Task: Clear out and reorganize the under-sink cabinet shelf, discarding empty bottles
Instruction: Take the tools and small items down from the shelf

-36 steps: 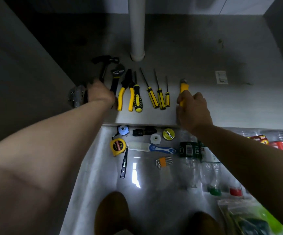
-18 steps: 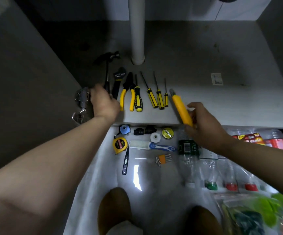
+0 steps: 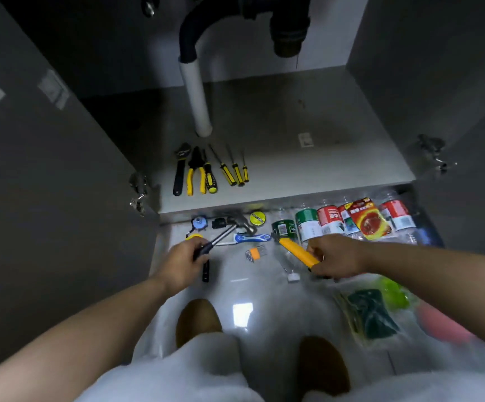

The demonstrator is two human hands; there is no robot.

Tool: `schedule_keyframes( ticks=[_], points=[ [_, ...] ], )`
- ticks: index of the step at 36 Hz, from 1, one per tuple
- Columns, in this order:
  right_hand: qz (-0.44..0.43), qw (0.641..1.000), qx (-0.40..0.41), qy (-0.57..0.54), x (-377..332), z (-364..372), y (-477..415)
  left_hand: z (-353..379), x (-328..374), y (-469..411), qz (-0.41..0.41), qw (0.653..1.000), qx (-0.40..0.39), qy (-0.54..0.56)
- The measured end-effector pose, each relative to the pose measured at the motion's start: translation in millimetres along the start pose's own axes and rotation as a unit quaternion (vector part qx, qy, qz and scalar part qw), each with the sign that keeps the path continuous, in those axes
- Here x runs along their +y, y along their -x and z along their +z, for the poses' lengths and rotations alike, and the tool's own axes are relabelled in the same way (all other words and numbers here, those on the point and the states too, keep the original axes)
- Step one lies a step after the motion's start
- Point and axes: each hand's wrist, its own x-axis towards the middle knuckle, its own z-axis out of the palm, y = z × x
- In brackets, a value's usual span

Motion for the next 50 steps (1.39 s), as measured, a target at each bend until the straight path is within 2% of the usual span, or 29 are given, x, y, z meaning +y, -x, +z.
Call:
schedule_keyframes(
  ticks=[2,7,13,16,23,31,37,40,47,50],
  points=[
    [0.013,0.999,-0.003,-0.045,5,15,-2,10,-5,7,-0.022,0.999,-0.025,-0.02],
    [0.023,0.997,-0.009,-0.069,13,57,-13,29,-19,28,-0.09,0.992,-0.086,-0.013],
    [0.014,0.999,-0.029,-0.044,7,96,-35,35,-50,42,-0.111,0.987,-0.114,-0.02],
    [0.02,0.999,-0.01,-0.023,1,115,-49,45,-62,41,-0.114,0.987,-0.117,0.001],
    [0.033,0.998,0.05,0.028,-12,147,-72,88,-71,38,-0.09,0.989,-0.054,0.1],
    [0.038,0.991,0.089,0.091,-17,152,-76,108,-74,25,-0.062,0.995,-0.002,0.083],
    [0.016,0.986,0.129,0.1,-24,134,-79,99,-79,11,-0.037,0.999,0.011,0.026],
    [0.003,0.985,0.125,0.122,-23,120,-82,95,-80,9,-0.025,1.0,0.01,-0.005],
    [-0.056,0.991,0.113,0.038,-18,70,-87,76,-67,-7,0.001,0.998,0.063,0.005],
    [-0.093,0.985,0.148,0.015,-21,46,-97,57,-51,-29,0.034,0.992,0.122,0.024]
  ],
)
